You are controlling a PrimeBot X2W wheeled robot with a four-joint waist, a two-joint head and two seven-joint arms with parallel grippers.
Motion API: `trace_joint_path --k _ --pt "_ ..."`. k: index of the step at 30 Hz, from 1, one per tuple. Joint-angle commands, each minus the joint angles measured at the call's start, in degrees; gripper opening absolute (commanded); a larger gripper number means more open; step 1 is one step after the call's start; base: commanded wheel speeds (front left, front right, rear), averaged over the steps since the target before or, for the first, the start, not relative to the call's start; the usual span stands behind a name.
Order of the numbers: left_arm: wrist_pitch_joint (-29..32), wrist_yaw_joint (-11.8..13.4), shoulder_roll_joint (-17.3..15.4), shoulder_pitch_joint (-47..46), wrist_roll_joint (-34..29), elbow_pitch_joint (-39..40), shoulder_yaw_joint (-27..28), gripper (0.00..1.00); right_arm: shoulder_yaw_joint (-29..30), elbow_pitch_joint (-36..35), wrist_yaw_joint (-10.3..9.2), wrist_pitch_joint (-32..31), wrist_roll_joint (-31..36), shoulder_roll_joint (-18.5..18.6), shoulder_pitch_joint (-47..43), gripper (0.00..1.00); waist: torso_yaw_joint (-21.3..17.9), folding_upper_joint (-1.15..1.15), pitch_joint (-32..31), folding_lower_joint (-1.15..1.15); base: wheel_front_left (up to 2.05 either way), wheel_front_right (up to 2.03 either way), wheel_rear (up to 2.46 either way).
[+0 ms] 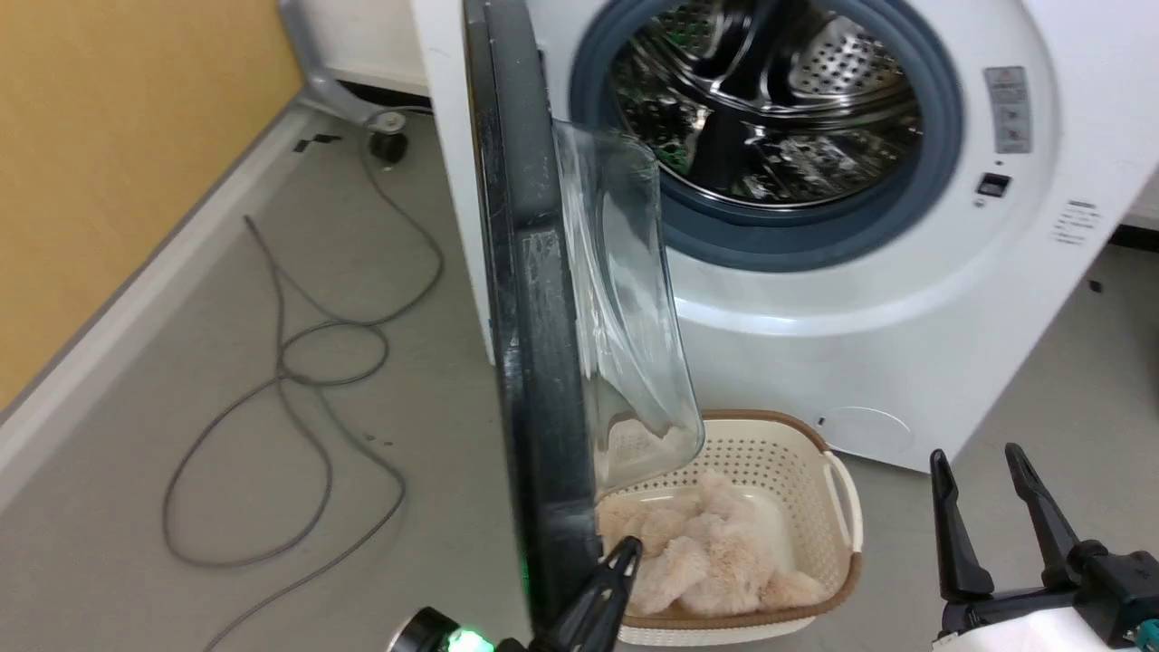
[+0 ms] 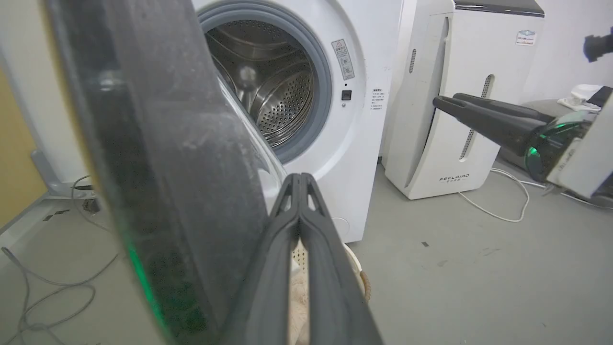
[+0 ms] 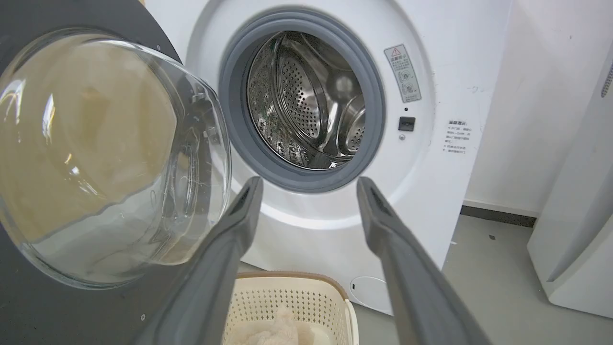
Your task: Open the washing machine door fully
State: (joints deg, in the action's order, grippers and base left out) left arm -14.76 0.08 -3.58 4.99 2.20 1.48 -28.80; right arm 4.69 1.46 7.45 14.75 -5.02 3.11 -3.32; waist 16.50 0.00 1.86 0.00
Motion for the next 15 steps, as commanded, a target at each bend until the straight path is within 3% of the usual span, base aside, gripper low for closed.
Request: trace_joint_path --k 1,15 --pt "-0.24 0.76 -0.41 0.33 -0.08 0.1 1.18 0.0 -0.06 0.07 0.03 0.25 0.28 -0.24 -0.29 1.0 1.03 0.0 -0.06 0.0 0.0 0.0 0.0" --pt "-0.24 2.74 -1.41 1.16 -0.03 1.55 6.78 0.0 -0.12 -0.15 0.03 0.25 0.87 -0.24 0.01 1.0 5.68 0.0 1.79 0.0 0.0 0.0 0.0"
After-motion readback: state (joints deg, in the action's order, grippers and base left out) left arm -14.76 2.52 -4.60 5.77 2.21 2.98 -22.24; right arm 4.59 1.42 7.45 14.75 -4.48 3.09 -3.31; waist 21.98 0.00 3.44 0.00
